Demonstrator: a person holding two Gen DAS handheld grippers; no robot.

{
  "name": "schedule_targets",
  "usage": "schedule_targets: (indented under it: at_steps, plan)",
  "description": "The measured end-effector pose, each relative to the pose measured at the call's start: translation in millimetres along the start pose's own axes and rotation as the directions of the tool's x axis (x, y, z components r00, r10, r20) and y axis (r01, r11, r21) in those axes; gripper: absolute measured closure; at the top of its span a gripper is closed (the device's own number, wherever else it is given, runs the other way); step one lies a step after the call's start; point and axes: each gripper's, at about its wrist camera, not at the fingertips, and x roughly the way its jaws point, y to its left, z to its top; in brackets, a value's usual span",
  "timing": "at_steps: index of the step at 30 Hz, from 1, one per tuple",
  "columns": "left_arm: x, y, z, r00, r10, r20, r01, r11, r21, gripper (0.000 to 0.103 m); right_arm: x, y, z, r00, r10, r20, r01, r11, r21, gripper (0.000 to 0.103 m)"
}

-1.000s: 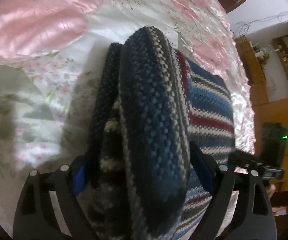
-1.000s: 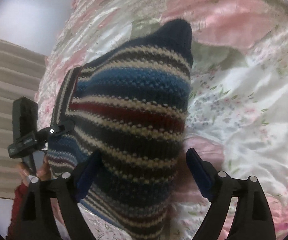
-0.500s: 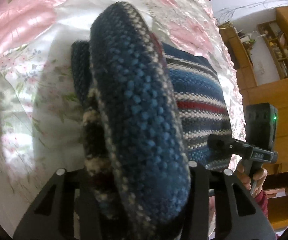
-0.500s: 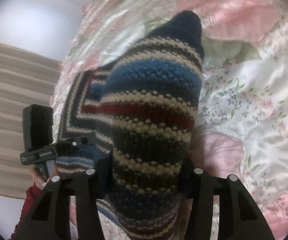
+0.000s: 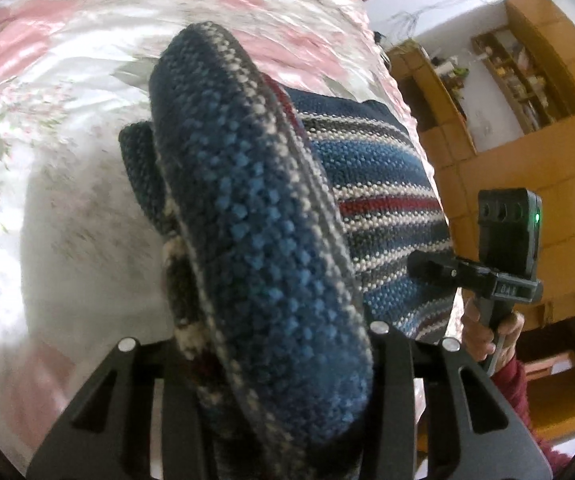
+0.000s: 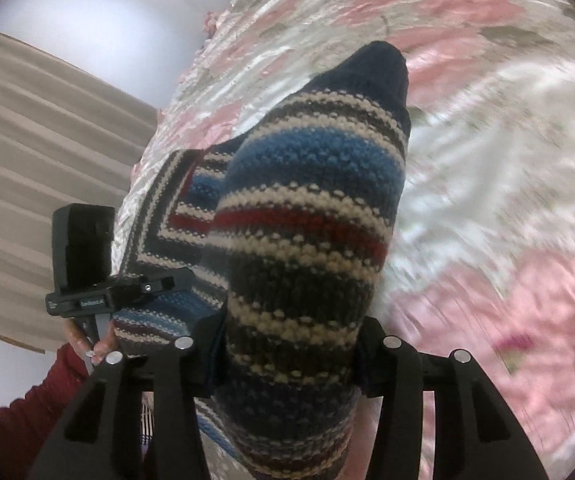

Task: Fold small clothes

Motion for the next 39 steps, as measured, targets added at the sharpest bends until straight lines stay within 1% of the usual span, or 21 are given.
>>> schedule_targets:
  at_steps: [3, 8, 10, 11, 13, 15, 17, 20, 21, 22, 23, 26, 28, 30, 33, 34, 35, 36, 37, 38, 39]
  plan:
    - [20, -11, -12, 1.0, -0.008, -0.022, 0.008, 1.0, -0.006, 0.066, -5, -19, -24, 1.0, -0.009, -0.014, 0.01, 1.0, 0.027, 0.053]
    - [61, -4, -25, 0.997, 0.012, -0.073, -0.012, 1.0, -0.002, 0.066, 9, -61, -55, 0.999, -0.001, -0.041, 0.006, 0.993, 0.121, 0.053]
    - [67, -3, -27, 0.998, 0.013, -0.063, -0.012, 1.0, 0.018, 0.065, 13, -75, -63, 0.999, 0.032, -0.018, -0.029, 0.988, 0.149, 0.053]
    - [68, 1, -28, 0.998, 0.0, -0.056, 0.001, 1.0, 0.018, 0.065, 14, -78, -65, 0.999, 0.044, -0.005, -0.043, 0.987, 0.156, 0.053]
    - [71, 9, -30, 0.999, -0.015, -0.05, 0.015, 1.0, 0.0, 0.064, 19, -85, -69, 0.999, 0.051, 0.011, -0.052, 0.985, 0.164, 0.052]
    - [74, 14, -35, 0.999, -0.006, -0.04, 0.007, 1.0, 0.001, 0.062, 26, -89, -71, 0.998, 0.055, 0.016, -0.057, 0.983, 0.173, 0.05]
    - [74, 16, -40, 0.999, 0.002, -0.032, -0.002, 1.0, 0.001, 0.06, 26, -96, -74, 0.998, 0.064, 0.019, -0.066, 0.979, 0.19, 0.048]
    - [70, 11, -43, 0.999, 0.031, -0.017, -0.031, 1.0, 0.0, 0.053, 23, -93, -73, 0.998, 0.055, 0.006, -0.055, 0.978, 0.203, 0.039]
    - [63, 12, -49, 0.999, 0.049, -0.014, -0.049, 0.999, 0.001, 0.05, 16, -96, -77, 0.999, 0.038, 0.002, -0.038, 0.979, 0.2, 0.032]
    - [61, 8, -51, 0.998, 0.066, -0.012, -0.066, 0.998, 0.002, 0.05, 11, -91, -79, 1.0, 0.003, -0.001, -0.003, 0.98, 0.201, 0.027]
    - [54, 2, -54, 0.996, 0.085, -0.005, -0.085, 0.996, 0.006, 0.049, 8, -84, -81, 1.0, -0.01, -0.001, 0.01, 0.981, 0.195, 0.025]
    - [30, -10, -73, 0.991, 0.13, 0.025, -0.131, 0.99, 0.045, 0.044, -6, -65, -96, 0.999, -0.048, -0.003, 0.048, 0.985, 0.163, 0.021]
    - [19, -14, -87, 0.988, 0.151, 0.033, -0.152, 0.987, 0.056, 0.042, -16, -58, -114, 0.998, -0.06, -0.014, 0.061, 0.985, 0.164, 0.02]
    - [8, -14, -104, 0.988, 0.149, 0.043, -0.151, 0.988, 0.046, 0.042, -18, -55, -132, 0.997, -0.07, -0.037, 0.075, 0.982, 0.172, 0.02]
    - [4, -9, -122, 0.987, 0.156, 0.043, -0.158, 0.987, 0.03, 0.042, -12, -55, -155, 0.995, -0.073, -0.071, 0.085, 0.979, 0.183, 0.02]
    - [6, -6, -126, 0.987, 0.159, 0.038, -0.16, 0.987, 0.022, 0.042, -9, -55, -161, 0.994, -0.074, -0.082, 0.088, 0.977, 0.192, 0.021]
    - [9, -3, -130, 0.985, 0.171, 0.032, -0.171, 0.985, 0.01, 0.043, -3, -57, -168, 0.993, -0.066, -0.095, 0.085, 0.975, 0.207, 0.032]
    - [11, 0, -134, 0.984, 0.179, 0.027, -0.179, 0.984, -0.001, 0.046, 0, -58, -172, 0.993, -0.051, -0.105, 0.073, 0.973, 0.22, 0.049]
    - [13, 1, -136, 0.983, 0.182, 0.024, -0.182, 0.983, -0.009, 0.046, 3, -60, -175, 0.993, -0.032, -0.111, 0.058, 0.969, 0.239, 0.056]
    - [14, 3, -139, 0.983, 0.184, 0.02, -0.184, 0.983, -0.019, 0.05, 3, -61, -176, 0.993, -0.04, -0.107, 0.066, 0.966, 0.251, 0.062]
    - [13, 3, -141, 0.984, 0.178, 0.021, -0.178, 0.984, -0.028, 0.051, 0, -61, -176, 0.994, -0.044, -0.1, 0.068, 0.967, 0.245, 0.071]
